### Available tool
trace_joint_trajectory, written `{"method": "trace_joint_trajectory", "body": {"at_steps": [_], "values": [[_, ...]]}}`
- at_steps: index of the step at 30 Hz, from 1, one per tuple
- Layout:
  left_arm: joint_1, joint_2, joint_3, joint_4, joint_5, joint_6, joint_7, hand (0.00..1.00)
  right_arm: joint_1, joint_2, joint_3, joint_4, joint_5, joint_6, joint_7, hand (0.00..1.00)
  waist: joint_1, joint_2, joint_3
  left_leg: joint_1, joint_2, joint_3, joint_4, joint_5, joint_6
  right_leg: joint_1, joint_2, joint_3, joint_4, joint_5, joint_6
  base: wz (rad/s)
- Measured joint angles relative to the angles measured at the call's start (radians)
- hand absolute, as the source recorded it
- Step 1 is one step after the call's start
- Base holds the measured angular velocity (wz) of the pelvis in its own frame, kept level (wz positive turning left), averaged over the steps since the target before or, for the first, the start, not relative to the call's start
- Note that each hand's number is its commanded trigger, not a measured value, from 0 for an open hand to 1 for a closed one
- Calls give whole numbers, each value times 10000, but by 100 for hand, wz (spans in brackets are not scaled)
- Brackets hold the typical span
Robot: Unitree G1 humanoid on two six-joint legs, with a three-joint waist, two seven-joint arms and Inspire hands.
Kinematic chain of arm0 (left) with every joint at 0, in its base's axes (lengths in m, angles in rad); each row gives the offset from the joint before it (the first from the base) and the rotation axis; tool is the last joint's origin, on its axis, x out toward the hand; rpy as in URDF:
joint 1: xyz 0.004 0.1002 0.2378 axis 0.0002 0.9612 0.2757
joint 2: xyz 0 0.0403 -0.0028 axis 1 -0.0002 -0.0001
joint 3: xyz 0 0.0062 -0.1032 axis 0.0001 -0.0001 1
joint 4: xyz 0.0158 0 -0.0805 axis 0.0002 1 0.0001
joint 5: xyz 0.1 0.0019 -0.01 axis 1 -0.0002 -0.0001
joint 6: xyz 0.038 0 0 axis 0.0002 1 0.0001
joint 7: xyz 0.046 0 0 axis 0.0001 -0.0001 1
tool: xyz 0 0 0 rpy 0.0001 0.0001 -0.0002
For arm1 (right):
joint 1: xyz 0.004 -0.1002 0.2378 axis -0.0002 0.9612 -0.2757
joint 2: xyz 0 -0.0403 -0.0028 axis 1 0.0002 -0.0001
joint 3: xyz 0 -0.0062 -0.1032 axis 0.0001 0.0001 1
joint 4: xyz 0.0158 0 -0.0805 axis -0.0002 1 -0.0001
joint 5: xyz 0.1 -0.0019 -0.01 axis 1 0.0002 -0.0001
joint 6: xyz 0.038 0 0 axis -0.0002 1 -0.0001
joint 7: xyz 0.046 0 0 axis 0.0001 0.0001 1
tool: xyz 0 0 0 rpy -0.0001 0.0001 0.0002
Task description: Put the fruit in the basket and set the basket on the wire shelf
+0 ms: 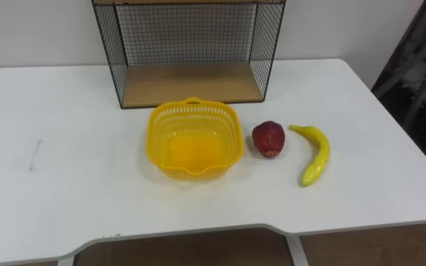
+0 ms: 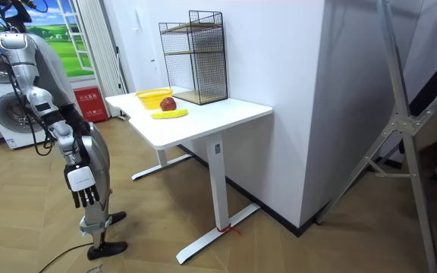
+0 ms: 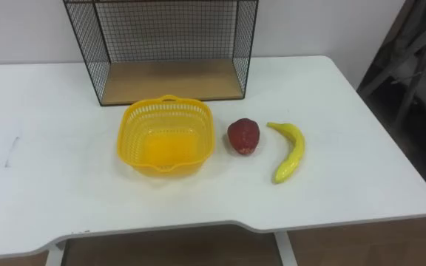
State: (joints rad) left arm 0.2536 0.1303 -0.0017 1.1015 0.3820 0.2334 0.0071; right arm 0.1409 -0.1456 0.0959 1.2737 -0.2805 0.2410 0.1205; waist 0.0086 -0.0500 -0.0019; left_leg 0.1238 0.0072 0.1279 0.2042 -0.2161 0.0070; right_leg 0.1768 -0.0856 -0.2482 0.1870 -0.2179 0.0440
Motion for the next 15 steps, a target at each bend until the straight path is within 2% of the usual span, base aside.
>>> {"method": "trace_joint_trajectory", "body": {"at_steps": [8, 15], "values": [[-9, 0, -13, 1, -354, -3, 1, 0, -5, 0, -4, 1, -18, -3, -65, 0, -17, 54, 8, 2, 0, 1, 3, -2, 1, -3, 0, -6, -3, 0, -1, 0], [3, 0, -12, 5, -462, 5, 1, 0, -8, -31, -6, -8, 78, -5, -134, 0, -2, 192, 9, 12, 0, -1, -5, -2, 2, -6, 0, 8, -8, 0, 0, 0]]}}
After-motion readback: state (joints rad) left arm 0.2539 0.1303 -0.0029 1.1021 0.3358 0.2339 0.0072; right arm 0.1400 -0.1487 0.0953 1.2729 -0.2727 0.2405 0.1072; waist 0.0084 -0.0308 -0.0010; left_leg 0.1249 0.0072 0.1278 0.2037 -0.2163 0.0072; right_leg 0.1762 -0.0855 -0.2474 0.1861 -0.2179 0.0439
